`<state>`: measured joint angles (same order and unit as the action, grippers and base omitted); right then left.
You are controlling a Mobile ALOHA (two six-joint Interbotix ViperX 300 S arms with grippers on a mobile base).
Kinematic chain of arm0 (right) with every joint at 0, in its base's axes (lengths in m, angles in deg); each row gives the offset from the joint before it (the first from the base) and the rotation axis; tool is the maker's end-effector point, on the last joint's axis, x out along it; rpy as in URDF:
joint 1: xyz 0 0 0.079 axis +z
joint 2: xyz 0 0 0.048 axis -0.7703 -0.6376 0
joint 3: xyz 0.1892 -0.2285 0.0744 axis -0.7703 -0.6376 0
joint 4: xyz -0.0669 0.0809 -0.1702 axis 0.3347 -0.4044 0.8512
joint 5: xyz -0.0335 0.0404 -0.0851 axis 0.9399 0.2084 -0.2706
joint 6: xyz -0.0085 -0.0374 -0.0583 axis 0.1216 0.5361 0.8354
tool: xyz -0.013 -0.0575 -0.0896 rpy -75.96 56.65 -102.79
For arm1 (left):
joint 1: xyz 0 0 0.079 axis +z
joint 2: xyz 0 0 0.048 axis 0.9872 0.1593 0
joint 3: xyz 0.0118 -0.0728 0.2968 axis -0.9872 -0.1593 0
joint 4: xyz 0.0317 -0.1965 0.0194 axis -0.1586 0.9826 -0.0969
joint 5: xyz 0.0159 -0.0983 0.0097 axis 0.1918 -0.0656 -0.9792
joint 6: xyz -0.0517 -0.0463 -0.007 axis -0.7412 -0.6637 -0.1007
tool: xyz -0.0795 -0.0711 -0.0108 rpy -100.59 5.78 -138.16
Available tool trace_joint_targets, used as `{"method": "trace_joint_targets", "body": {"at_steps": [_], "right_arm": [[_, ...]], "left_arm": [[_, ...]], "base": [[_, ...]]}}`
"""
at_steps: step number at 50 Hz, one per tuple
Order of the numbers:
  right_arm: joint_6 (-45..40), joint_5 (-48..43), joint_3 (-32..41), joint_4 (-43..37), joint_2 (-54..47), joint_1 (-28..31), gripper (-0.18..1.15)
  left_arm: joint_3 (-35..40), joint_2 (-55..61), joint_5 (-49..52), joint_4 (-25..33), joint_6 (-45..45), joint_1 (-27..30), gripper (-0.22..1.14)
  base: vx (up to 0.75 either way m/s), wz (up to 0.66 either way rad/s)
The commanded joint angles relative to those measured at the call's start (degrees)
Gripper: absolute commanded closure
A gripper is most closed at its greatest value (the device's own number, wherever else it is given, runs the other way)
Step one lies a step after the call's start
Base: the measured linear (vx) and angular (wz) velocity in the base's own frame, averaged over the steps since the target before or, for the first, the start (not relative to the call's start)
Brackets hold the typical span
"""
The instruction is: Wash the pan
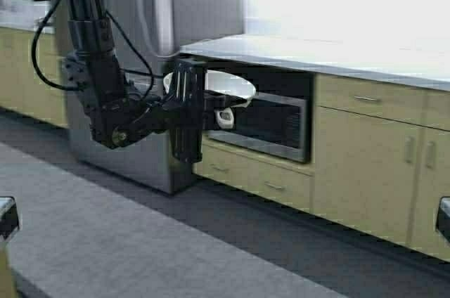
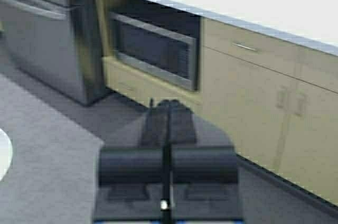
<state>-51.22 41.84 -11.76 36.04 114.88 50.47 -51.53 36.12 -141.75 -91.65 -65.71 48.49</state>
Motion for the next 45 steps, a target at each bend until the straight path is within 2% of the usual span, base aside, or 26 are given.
{"method": "trace_joint_targets", "body": {"at_steps": [1, 45], "right_arm": [[0.18, -0.53, 1.32, 0.18, 0.09, 0.0, 0.91], [0.0, -0.53, 1.49, 0.26, 0.44, -0.09, 0.91]], "left_arm": [[0.97, -2.29, -1.32, 0.09, 0.26, 0.18, 0.89], [-0.18, -1.85, -1.32, 0.09, 0.35, 0.62, 0.89]], "base": [[0.22, 0.6], [0.22, 0.65]]}}
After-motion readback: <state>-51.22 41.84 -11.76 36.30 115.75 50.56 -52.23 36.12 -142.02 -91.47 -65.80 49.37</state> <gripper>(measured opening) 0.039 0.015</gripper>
